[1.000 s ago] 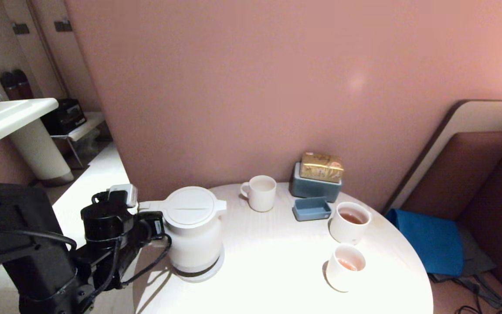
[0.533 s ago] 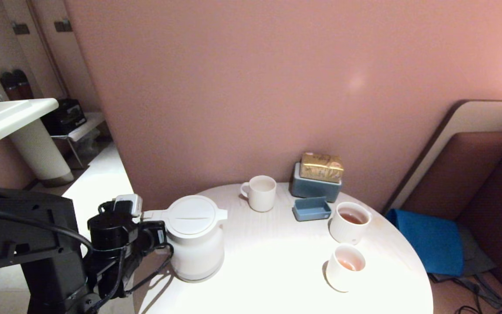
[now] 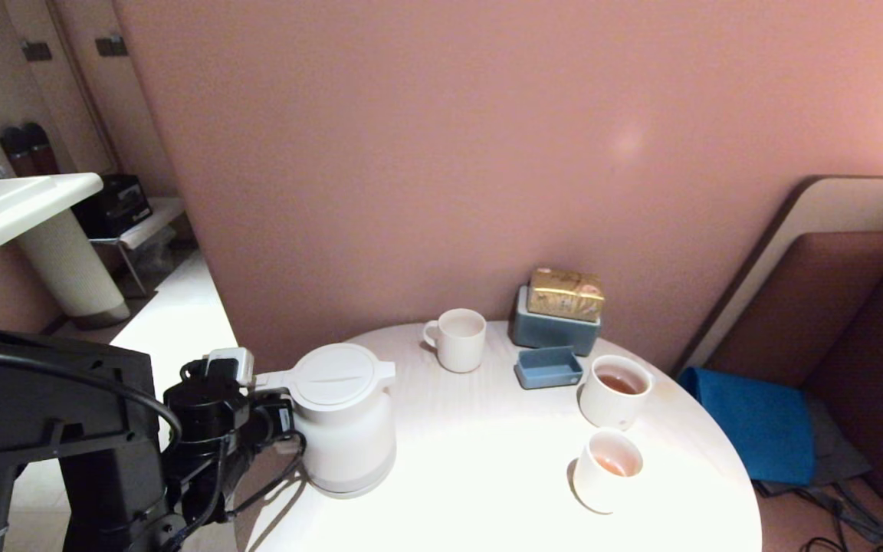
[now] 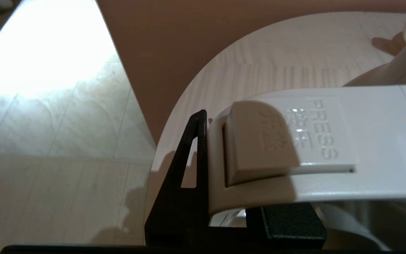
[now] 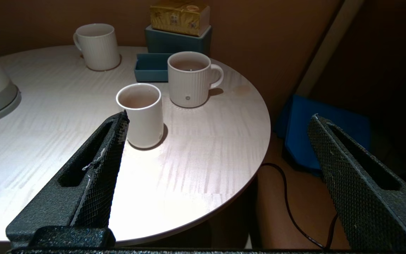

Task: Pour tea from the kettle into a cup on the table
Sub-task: Put down the kettle on the table

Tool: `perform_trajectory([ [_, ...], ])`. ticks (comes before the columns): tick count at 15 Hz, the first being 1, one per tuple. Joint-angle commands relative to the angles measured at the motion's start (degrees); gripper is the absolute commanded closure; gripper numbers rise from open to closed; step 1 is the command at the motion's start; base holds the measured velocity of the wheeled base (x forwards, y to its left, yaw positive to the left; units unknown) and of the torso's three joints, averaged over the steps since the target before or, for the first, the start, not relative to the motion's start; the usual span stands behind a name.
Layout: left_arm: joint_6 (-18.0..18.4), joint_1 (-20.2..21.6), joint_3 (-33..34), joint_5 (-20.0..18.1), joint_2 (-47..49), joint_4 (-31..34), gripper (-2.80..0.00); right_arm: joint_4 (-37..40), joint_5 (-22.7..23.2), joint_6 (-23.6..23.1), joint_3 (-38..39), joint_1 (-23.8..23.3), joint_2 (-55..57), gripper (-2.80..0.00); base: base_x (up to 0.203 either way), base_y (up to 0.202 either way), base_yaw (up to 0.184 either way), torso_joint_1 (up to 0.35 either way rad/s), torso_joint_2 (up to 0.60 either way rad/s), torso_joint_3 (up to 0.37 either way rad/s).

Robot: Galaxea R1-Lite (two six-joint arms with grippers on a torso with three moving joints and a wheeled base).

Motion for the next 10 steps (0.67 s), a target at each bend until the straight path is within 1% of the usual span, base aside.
perform_trajectory([
  [1, 0.5, 0.0, -0.8, 0.1, 1.5, -2.5, 0.00, 0.0, 0.1, -0.1, 0.0, 0.0, 0.1, -2.80, 0.000, 0.000, 0.000, 0.000, 0.00, 0.000],
  [3, 0.7, 0.0, -1.5, 0.1, 1.5, -2.5, 0.00, 0.0, 0.1, -0.1, 0.0, 0.0, 0.1, -2.80, 0.000, 0.000, 0.000, 0.000, 0.00, 0.000],
  [10, 0.9, -0.1, 0.1, 0.1, -0.1, -2.5, 0.00, 0.0, 0.0, -0.1, 0.0, 0.0, 0.1, -2.80, 0.000, 0.000, 0.000, 0.000, 0.00, 0.000],
])
